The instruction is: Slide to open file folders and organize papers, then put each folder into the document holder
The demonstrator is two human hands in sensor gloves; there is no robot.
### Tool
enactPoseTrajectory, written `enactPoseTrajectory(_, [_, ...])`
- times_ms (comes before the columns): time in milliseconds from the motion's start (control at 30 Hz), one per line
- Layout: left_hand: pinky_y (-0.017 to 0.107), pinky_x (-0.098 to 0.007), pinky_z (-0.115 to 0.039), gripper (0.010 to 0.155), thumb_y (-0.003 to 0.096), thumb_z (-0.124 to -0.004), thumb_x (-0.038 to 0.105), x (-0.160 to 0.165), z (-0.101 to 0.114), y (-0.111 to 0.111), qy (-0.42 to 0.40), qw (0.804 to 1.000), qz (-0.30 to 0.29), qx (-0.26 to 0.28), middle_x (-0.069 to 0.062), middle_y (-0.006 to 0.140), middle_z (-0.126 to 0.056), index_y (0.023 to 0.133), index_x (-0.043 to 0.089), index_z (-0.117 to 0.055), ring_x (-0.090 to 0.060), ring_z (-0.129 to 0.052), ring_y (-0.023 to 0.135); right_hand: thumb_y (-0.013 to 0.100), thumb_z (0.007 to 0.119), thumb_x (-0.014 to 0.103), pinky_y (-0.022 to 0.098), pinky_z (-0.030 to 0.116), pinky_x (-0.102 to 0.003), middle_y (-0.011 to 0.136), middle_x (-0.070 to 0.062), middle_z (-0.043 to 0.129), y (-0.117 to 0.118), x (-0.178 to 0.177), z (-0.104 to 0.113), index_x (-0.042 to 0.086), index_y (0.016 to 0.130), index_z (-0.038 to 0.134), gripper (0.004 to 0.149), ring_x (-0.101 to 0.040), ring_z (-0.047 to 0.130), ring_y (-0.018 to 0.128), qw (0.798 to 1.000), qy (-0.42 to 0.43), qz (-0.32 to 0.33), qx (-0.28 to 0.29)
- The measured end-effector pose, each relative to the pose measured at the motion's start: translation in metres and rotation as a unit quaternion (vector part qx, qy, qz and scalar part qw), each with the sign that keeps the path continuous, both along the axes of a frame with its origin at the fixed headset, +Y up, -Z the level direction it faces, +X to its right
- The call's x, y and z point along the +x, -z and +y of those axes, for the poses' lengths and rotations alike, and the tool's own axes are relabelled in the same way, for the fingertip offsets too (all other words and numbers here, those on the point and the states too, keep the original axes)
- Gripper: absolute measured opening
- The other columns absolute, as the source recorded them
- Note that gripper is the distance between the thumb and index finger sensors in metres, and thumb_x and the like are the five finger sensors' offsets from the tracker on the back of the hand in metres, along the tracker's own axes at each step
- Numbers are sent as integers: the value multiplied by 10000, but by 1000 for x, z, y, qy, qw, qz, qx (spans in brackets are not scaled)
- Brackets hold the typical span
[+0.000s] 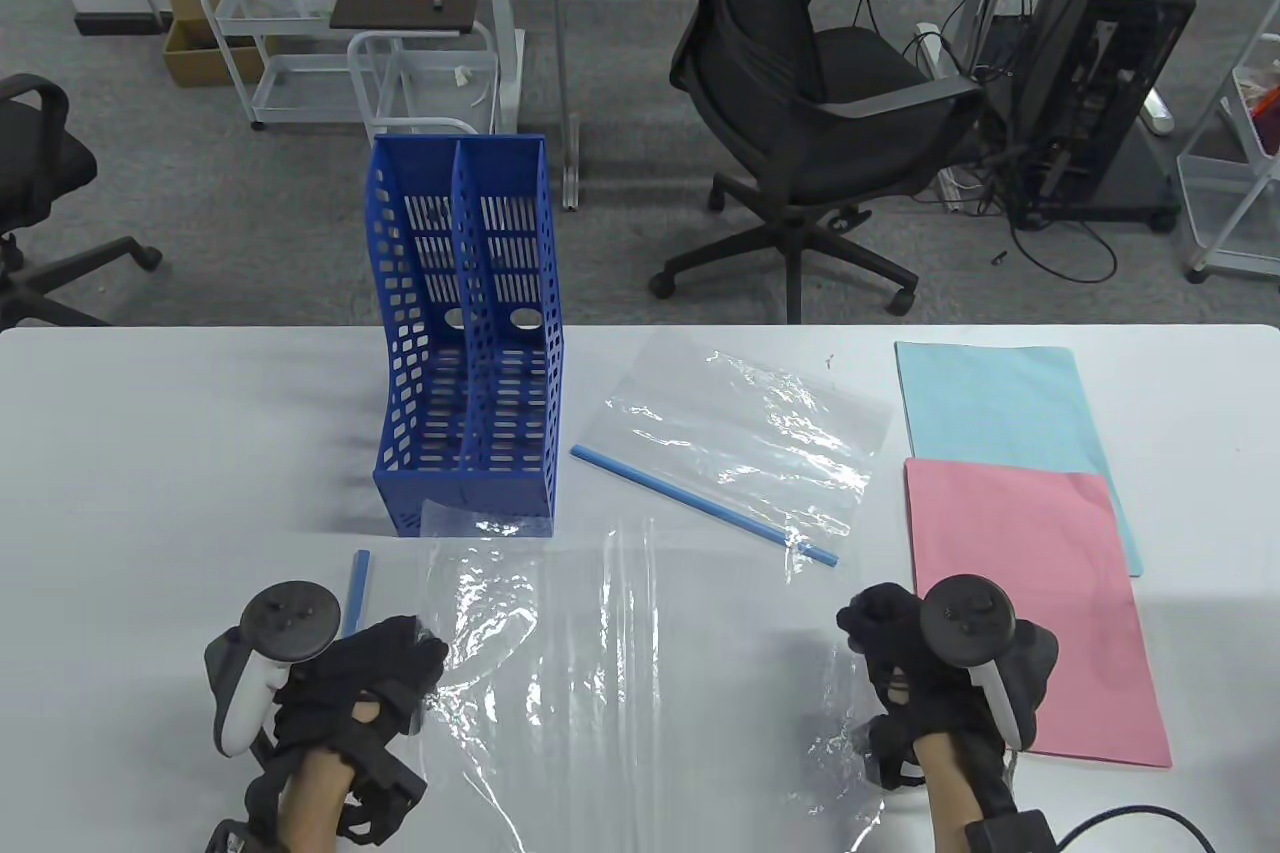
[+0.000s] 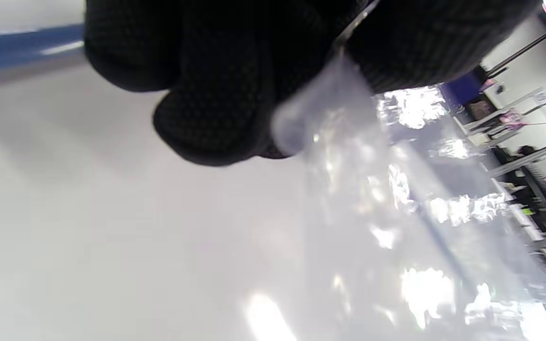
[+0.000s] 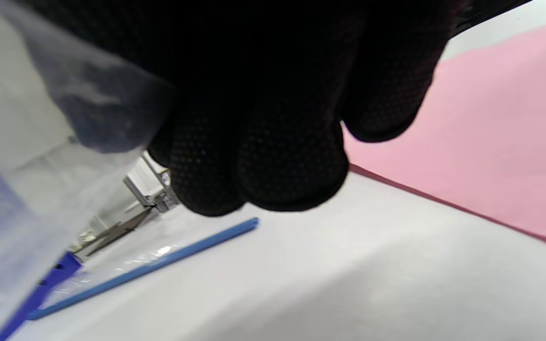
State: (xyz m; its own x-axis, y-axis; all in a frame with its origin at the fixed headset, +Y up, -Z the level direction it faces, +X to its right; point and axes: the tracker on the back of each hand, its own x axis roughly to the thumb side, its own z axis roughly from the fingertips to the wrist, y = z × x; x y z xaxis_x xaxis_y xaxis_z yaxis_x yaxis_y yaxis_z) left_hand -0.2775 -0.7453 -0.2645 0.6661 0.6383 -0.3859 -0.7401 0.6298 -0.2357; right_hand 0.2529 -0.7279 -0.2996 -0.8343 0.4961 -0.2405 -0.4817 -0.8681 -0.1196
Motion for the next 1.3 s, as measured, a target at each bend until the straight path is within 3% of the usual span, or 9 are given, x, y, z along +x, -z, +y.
enactPoseTrajectory(433, [395,-458,-909,499,418,-869,475,13,-15,6,68,997,-10,-43,-94,583,-1054,781,138,-933,-211,-1108,336,273,906,509,469,887,-412,437,54,1083,7,-21,-20,237,601,965,429,-148,1062,326,992,-128,-3,-17])
enactPoseTrajectory(767, [416,-481,-899,516,419,-872,467,10,-2,1,118,993,6,-26,-112,624,-1047,809,133,-923,-243,-1110,378,226,888,614,484,875,-419,485,41,1077,7,-29,-25,239,646,953,567,-157,1055,359,979,-201,-4,-29])
enactPoseTrajectory(933, [469,-506,-870,582,416,-883,487,9,9,-4,163,986,21,-11,-130,709,-1013,881,137,-871,-275,-1091,465,232,877,617,517,858,-431,553,37,1068,2,-24,-12,247,705,924,602,-173,1054,412,977,-210,-21,2])
enactPoseTrajectory(1033, [502,-510,-852,609,415,-882,496,11,19,-9,190,981,38,29,-124,758,-988,917,154,-836,-282,-1075,518,258,880,586,569,824,-461,668,33,1037,-4,-8,3,257,776,878,613,-201,1041,525,980,-196,-34,29])
enactPoseTrajectory(1133, [576,-522,-814,659,423,-871,507,19,27,-13,194,978,30,70,-109,866,-927,988,186,-761,-297,-1037,640,275,890,553,642,754,-517,866,19,936,-8,13,10,282,882,784,674,-277,952,756,981,-190,-44,25])
enactPoseTrajectory(1233, [653,-551,-762,712,433,-851,518,33,32,-15,191,976,-3,109,-88,1008,-822,1054,221,-668,-327,-951,830,293,881,570,715,631,-585,1087,-21,670,-9,36,6,304,1013,559,832,-368,736,967,976,-206,-25,-74])
enactPoseTrajectory(1300, [701,-567,-717,739,436,-839,522,43,32,-15,199,970,-37,135,-71,1076,-751,1083,244,-615,-347,-859,950,294,873,595,749,543,-617,1159,-44,482,-12,49,-2,316,1046,442,910,-418,583,1040,969,-197,-17,-148])
